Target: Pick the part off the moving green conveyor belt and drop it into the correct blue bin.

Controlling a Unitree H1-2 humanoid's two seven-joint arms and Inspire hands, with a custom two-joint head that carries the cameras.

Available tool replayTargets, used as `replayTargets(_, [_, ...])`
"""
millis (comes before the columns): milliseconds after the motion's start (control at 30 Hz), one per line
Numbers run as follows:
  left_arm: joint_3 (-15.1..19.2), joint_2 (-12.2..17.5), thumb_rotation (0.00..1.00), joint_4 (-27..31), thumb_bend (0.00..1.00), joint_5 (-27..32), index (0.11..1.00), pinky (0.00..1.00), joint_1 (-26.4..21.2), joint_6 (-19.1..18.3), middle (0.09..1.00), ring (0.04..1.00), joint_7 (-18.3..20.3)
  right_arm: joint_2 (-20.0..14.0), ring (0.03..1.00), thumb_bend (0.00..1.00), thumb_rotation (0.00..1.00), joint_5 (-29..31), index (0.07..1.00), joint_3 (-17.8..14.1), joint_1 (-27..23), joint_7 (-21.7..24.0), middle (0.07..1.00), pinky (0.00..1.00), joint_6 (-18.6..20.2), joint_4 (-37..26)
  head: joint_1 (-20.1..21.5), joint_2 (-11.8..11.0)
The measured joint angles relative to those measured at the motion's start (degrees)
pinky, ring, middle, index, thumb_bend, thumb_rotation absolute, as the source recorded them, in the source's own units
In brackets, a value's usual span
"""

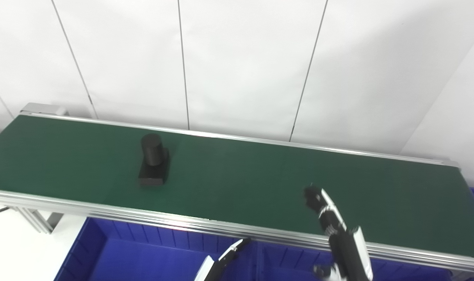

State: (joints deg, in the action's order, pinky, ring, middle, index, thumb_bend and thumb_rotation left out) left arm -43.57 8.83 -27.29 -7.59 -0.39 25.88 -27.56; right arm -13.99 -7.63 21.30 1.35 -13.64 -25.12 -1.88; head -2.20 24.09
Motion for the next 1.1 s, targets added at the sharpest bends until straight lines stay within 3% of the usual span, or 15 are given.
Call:
replayTargets(300, [-0.6, -0.1, 0.86, -0.8, 0.89, 0.2, 0.902, 0.88, -0.5, 0.0, 0.918, 0.906, -0.1, 0.2, 0.858, 0.99, 0.76, 5.4, 0.895, -7.2, -5.9, 2.6, 0.882, 0.84, 0.0, 6.8, 0.2, -0.9])
replayTargets(433, [-1.3, -0.6, 0.87, -1.1, 0.90, -0.1, 0.904, 0.89, -1.0, 0.0, 0.922, 0.910, -1.1, 0.6, 0.842, 0.94, 0.74, 5.6, 0.893, -9.8, -9.9, 3.6, 0.880, 0.80, 0.0, 9.5, 0.3, -0.8])
replayTargets(633, [-2.1, -1.2, 0.88, -1.5, 0.91, -0.5, 0.899, 0.89, -1.2, 0.0, 0.921, 0.908, -1.6, 1.8, 0.841, 0.97, 0.64, 5.5, 0.883, -11.3, -14.8, 4.9, 0.869, 0.80, 0.0, 14.5, 0.4, -0.8])
replayTargets(967, [-3.1, -1.0, 0.86, -1.6, 0.88, -0.5, 0.900, 0.91, -1.3, 0.0, 0.917, 0.913, -2.6, 4.2, 0.822, 1.00, 0.35, 4.1, 0.900, -11.9, -20.6, 5.9, 0.883, 0.77, 0.0, 20.4, 0.4, -0.4])
replayTargets(1100, [-3.6, -0.8, 0.86, -1.6, 0.87, -0.5, 0.896, 0.90, -1.3, 0.0, 0.916, 0.909, -2.6, 4.6, 0.834, 1.00, 0.31, 4.4, 0.896, -12.0, -22.7, 8.0, 0.894, 0.76, 0.0, 23.2, 0.3, -0.3])
